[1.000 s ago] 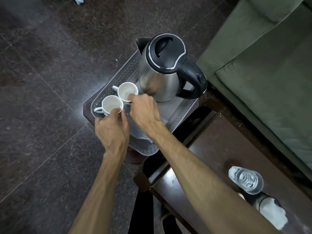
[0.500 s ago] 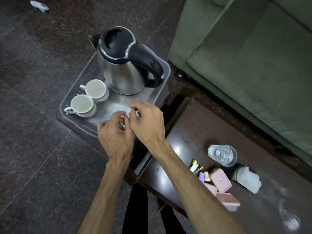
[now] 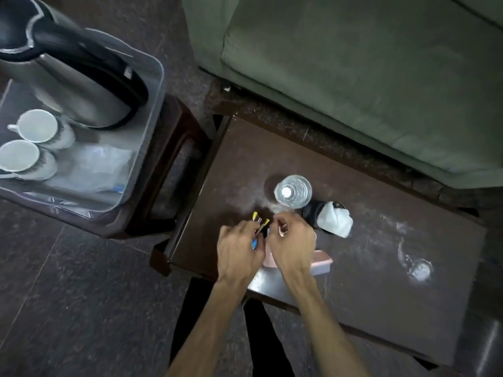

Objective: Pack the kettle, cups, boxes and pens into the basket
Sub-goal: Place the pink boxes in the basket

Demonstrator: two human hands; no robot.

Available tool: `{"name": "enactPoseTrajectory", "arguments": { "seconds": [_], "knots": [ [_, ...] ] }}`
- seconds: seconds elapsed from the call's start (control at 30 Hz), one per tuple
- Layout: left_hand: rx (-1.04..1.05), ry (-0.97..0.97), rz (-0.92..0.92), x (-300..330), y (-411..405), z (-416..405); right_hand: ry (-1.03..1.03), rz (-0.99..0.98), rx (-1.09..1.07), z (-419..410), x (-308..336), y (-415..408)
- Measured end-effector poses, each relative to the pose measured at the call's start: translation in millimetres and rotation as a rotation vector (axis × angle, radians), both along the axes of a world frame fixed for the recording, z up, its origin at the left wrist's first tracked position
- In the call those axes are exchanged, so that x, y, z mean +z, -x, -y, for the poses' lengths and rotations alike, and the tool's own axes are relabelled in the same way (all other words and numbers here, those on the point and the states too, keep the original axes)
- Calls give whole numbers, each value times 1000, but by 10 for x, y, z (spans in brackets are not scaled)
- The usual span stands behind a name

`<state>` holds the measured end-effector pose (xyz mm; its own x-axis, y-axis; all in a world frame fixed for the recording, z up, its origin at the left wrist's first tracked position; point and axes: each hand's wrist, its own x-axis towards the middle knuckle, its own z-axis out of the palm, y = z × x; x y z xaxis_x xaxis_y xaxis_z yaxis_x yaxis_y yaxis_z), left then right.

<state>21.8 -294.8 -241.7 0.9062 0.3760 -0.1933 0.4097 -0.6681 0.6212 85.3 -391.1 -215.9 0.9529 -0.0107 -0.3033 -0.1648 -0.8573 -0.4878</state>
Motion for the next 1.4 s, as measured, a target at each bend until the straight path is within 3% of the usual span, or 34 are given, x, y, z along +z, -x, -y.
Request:
{"name": "enactPoseTrajectory", "arguments": {
  "seconds": [0.07,0.17,0.3,0.4,0.5,0.93,1.27,1.4],
  "knots": [
    [-6,5,-125,-103,139,247,78,-49,-84,309,-53,97],
    [161,65,-293,-223,327,528,170,-127,-166,677,-131,214],
    [462,249,-427,-322,406,743,214,-135,-55,904,-275,283],
    [552,341,-455,-388,357,845,300,-110,-2,919,-387,273],
    [575,354,-451,-421,306,889,356,-112,-13,889,-480,235],
    [518,350,-369,-309,460,712,225,-122,-201,770,-592,204],
    [608,449,-232,-157,539,350,-66,-148,-599,596,-385,42],
    [702,475,-148,-15,495,100,-178,-106,-658,434,-137,48]
  ]
}}
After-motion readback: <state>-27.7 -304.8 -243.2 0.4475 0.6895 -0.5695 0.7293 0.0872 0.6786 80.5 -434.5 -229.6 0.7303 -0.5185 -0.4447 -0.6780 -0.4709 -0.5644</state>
